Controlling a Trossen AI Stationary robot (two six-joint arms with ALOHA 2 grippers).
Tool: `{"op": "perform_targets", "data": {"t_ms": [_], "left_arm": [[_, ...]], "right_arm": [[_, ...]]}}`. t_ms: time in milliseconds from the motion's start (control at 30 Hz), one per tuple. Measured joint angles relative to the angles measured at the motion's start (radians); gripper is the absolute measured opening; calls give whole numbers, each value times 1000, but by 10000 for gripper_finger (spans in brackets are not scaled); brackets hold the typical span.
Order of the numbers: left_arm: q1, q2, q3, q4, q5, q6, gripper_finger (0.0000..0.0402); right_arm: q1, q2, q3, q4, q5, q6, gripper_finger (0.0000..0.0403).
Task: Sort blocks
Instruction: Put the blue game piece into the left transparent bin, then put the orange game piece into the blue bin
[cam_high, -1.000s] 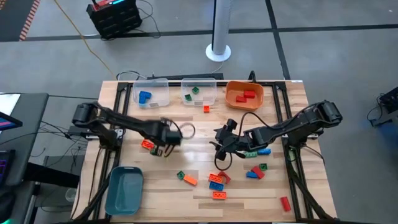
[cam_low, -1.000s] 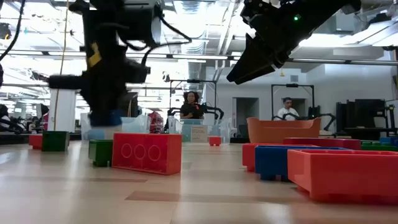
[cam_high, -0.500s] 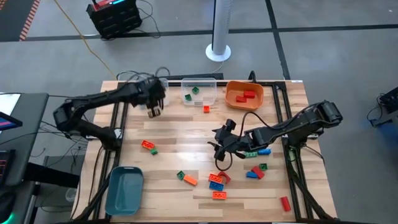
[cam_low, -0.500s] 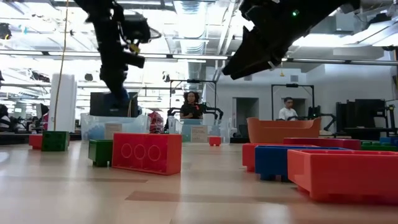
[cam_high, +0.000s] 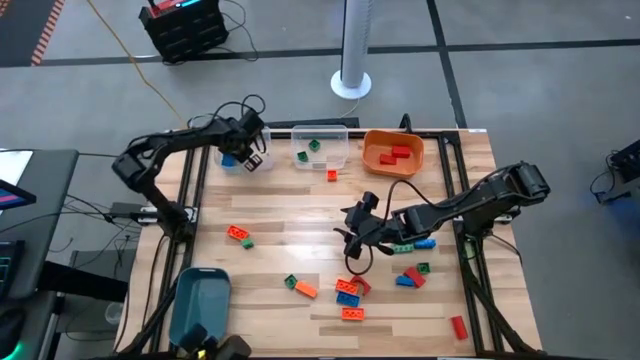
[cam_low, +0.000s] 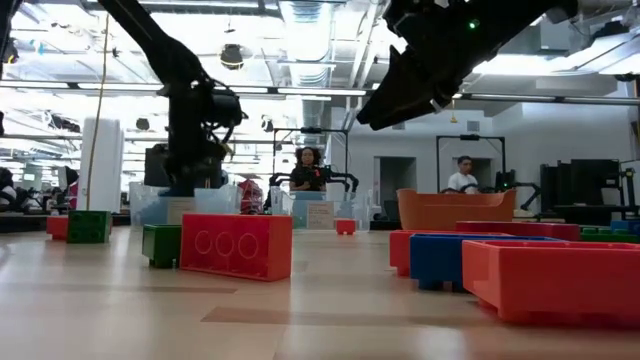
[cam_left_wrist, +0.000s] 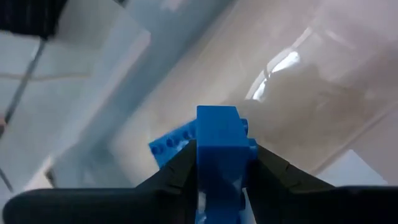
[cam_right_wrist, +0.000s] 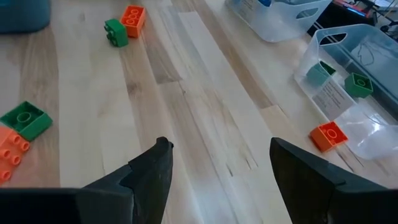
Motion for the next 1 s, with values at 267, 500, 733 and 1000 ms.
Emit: {"op": "perform_targets", "data": {"t_ms": [267,500,733,1000], "left_arm": [[-8,-18,0,-26,11,-4,140],[-18,-110,61,-121,17,18,199],[-194,-264,83,-206,81,95,200],[-573,-420,-30,-121,28,-42,192]], "right_arm": [[5,0,0,-1,0,0,276],[5,0,0,-1,0,1,276],[5,0,0,-42,0,4,276],[-3,0,0,-194,63,127,276]]}}
